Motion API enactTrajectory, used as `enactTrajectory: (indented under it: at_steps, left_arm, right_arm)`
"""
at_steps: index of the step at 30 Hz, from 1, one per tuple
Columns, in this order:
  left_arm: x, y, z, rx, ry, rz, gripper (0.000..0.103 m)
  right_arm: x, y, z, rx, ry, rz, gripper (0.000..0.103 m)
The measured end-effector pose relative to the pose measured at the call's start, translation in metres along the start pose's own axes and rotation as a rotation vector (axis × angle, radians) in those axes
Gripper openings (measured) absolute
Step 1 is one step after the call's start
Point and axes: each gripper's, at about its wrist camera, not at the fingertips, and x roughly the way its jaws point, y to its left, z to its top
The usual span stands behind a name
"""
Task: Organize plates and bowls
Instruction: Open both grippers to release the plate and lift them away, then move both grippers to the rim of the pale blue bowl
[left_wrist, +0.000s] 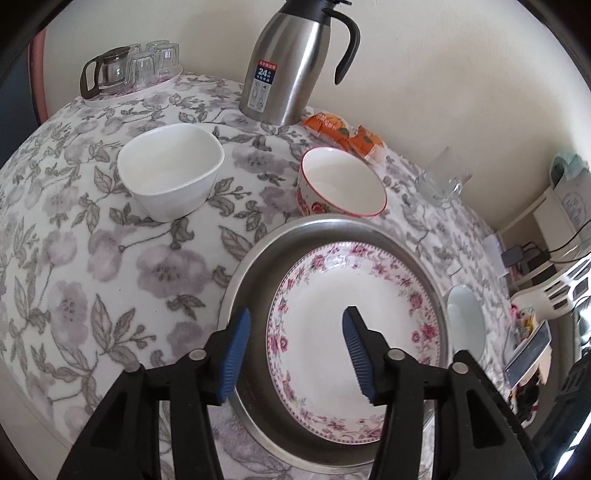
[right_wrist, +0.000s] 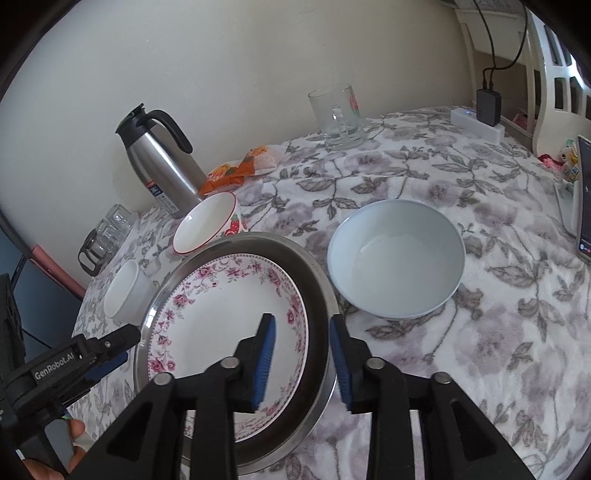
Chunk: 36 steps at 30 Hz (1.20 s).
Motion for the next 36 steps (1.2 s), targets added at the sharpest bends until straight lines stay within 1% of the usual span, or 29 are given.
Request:
enactTrajectory:
  at_steps: [2,3,4,5,6,8,10,12,14,16,17,19,20,21,26,28,33,35,36]
  left_arm:
    - [0.001,-0.002,-0.001,0.014,0.003,0.018,0.064]
    - [0.001,-0.003,-0.002,0.022,-0.002,0.027,0.066]
    - [0.0,-0.004,-0.002,0.033,-0.008,0.036,0.066]
    - [0.0,-0.006,-0.003,0.043,-0.012,0.041,0.069]
    - [0.0,-0.007,-0.003,0.05,-0.014,0.046,0.077]
    - [0.0,-0.009,-0.004,0.064,-0.023,0.063,0.084]
    - [-0.001,-0.009,-0.003,0.072,-0.033,0.081,0.085]
    - [-0.001,-0.009,-0.003,0.076,-0.042,0.104,0.089]
    - [-0.002,-0.007,-0.002,0.073,-0.055,0.12,0.089]
    - [-0.001,-0.007,-0.002,0.073,-0.062,0.131,0.089]
    - [-0.001,-0.007,-0.002,0.074,-0.066,0.136,0.089]
    - [0.0,-0.008,-0.002,0.082,-0.07,0.143,0.092]
    - [0.0,-0.009,-0.002,0.088,-0.072,0.144,0.098]
    - [-0.001,-0.011,-0.002,0.094,-0.079,0.145,0.1]
    - [-0.009,-0.019,0.0,0.119,-0.144,0.155,0.1]
    - [-0.012,-0.023,0.002,0.122,-0.168,0.143,0.1]
    - [-0.013,-0.033,0.008,0.131,-0.18,0.095,0.1]
    - [-0.01,-0.036,0.012,0.124,-0.175,0.083,0.1]
    - [-0.007,-0.037,0.015,0.117,-0.164,0.065,0.1]
  right_arm:
    - [0.0,0.001,-0.001,-0.007,0.0,-0.005,0.049]
    - [0.001,0.001,-0.001,-0.011,0.001,-0.01,0.052]
    - [0.001,0.002,-0.001,-0.015,0.001,-0.015,0.058]
    - [0.002,0.002,-0.002,-0.018,0.002,-0.021,0.063]
    - [0.003,0.002,-0.002,-0.02,0.004,-0.025,0.065]
    - [0.005,0.001,-0.003,-0.023,0.01,-0.036,0.072]
    - [0.006,0.0,-0.003,-0.024,0.011,-0.047,0.077]
    - [0.007,-0.001,-0.003,-0.024,0.012,-0.052,0.081]
    - [0.008,-0.001,-0.003,-0.026,0.012,-0.059,0.093]
    - [0.008,0.0,-0.004,-0.036,0.009,-0.064,0.101]
    - [0.008,0.0,-0.004,-0.042,0.006,-0.068,0.103]
    - [0.008,0.001,-0.004,-0.053,0.002,-0.072,0.103]
    - [0.008,0.001,-0.004,-0.056,0.002,-0.074,0.103]
    - [0.009,0.001,-0.004,-0.058,0.002,-0.077,0.103]
    - [0.008,-0.001,-0.003,-0.056,-0.014,-0.084,0.103]
    - [0.007,-0.002,-0.002,-0.053,-0.028,-0.089,0.103]
    - [0.004,-0.009,0.001,-0.027,-0.051,-0.109,0.103]
    - [0.004,-0.013,0.002,-0.016,-0.065,-0.114,0.103]
    - [0.003,-0.014,0.003,-0.011,-0.072,-0.117,0.103]
